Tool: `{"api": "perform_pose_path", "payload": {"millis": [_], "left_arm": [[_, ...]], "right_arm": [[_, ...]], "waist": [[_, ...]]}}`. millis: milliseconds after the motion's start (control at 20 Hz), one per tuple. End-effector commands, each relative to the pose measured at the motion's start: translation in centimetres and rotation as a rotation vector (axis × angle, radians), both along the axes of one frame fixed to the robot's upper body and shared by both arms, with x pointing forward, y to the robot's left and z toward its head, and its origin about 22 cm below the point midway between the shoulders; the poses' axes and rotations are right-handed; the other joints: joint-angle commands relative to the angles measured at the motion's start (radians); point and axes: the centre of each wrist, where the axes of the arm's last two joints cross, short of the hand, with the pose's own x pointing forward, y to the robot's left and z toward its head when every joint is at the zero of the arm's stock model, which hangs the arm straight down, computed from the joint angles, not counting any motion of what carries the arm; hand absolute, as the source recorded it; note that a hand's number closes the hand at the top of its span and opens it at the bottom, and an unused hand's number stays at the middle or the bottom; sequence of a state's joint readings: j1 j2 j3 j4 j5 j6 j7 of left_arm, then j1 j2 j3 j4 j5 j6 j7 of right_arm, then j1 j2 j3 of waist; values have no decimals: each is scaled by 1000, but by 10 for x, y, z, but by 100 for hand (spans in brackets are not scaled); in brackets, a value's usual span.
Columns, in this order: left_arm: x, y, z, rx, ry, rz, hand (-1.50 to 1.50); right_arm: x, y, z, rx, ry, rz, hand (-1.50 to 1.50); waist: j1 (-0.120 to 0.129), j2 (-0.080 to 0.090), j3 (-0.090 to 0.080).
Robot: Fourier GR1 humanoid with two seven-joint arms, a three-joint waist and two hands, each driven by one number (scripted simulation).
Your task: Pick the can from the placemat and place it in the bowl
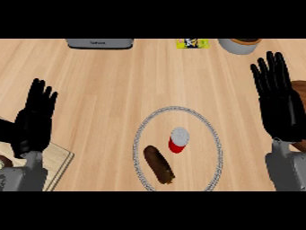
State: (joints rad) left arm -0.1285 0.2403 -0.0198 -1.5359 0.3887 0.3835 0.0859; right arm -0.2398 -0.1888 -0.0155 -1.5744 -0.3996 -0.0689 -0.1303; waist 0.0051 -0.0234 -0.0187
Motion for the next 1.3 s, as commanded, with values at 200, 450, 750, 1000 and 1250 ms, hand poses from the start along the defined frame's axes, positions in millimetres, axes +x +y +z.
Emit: {"api": "perform_pose_path", "payload": {"millis": [200,450,750,1000,1250], "left_arm": [[16,13,38,436,-135,-115,0],[9,3,33,523,-95,-191,0],[16,6,44,536,-83,-158,0],[6,-1,37,542,-71,-171,0],[12,-4,34,540,-72,-159,0]], "right_arm": [[15,10,-3,-34,-21,514,150],[13,-48,-78,-108,40,150,-150],[19,-82,-58,-380,-181,415,-150],[32,-70,-8,-649,-164,483,-150],[51,-44,34,-933,-124,539,-150]], "waist": [[29,38,29],[24,36,23],[12,29,21],[-2,18,18],[1,20,17]]}}
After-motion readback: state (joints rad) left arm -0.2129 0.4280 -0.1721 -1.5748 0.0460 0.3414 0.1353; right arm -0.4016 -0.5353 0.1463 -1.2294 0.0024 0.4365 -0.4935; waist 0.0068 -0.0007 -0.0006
